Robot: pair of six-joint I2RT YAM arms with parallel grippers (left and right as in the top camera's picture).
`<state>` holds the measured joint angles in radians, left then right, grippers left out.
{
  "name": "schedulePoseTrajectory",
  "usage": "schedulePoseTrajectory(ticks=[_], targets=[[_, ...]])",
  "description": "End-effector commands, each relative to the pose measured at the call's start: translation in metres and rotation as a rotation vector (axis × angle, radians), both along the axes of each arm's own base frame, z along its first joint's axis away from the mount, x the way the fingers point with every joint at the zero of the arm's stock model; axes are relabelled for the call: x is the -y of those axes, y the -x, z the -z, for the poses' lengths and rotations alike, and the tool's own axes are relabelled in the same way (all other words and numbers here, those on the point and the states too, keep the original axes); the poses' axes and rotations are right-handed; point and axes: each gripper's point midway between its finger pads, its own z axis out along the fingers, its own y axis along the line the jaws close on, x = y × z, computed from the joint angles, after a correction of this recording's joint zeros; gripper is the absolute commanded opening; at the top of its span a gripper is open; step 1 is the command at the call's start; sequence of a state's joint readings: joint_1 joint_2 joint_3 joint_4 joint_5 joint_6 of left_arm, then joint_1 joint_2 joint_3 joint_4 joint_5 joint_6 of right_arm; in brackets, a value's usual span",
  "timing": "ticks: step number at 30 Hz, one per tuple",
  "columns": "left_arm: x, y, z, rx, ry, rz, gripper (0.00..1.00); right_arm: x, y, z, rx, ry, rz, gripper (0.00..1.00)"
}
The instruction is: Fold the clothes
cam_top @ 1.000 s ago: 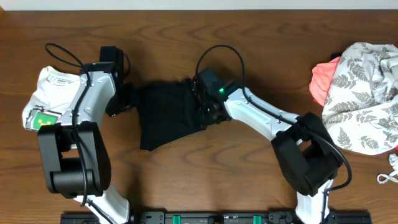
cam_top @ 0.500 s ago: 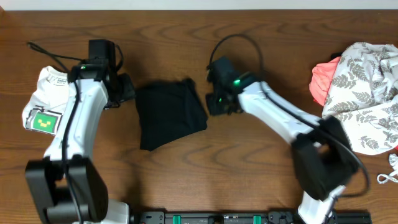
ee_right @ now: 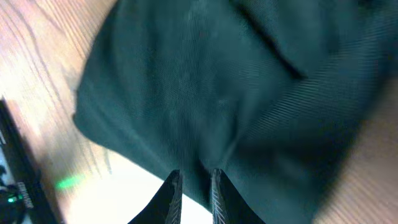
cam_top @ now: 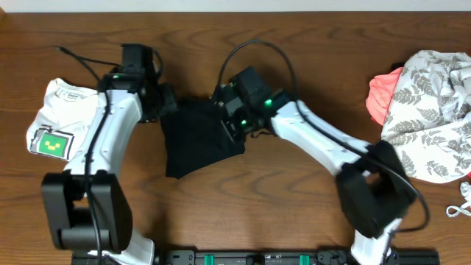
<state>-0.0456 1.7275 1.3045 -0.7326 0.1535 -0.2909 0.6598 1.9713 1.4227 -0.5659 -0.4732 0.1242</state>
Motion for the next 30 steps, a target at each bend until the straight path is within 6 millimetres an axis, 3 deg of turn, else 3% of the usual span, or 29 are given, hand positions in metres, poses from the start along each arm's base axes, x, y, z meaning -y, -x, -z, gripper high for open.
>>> schedulePoseTrajectory(ticks=[1, 5, 10, 13, 18, 25, 30], targets=[[0.016, -0.004, 0.010, -0.011, 0.018, 0.043, 0.58, -0.011, 0.011, 0.019, -0.039, -0.008, -0.050, 0.16], [0.028, -0.009, 0.026, -0.025, 0.016, 0.072, 0.58, -0.007, 0.009, 0.042, -0.073, 0.042, -0.011, 0.17], [0.029, -0.009, 0.057, -0.088, 0.006, 0.083, 0.58, 0.027, -0.007, 0.072, -0.073, 0.227, 0.165, 0.16], [0.024, -0.005, 0.082, -0.147, -0.008, 0.085, 0.58, 0.052, -0.017, 0.082, -0.070, 0.335, 0.291, 0.18], [0.013, 0.000, 0.107, -0.211, -0.008, 0.058, 0.58, 0.069, -0.024, 0.086, -0.084, 0.378, 0.371, 0.18], [0.001, 0.000, 0.108, -0.217, -0.005, 0.028, 0.58, 0.071, -0.025, 0.086, -0.083, 0.378, 0.373, 0.18], [0.001, -0.001, 0.095, -0.196, -0.004, 0.029, 0.58, 0.070, -0.034, 0.077, -0.036, 0.362, 0.327, 0.19]])
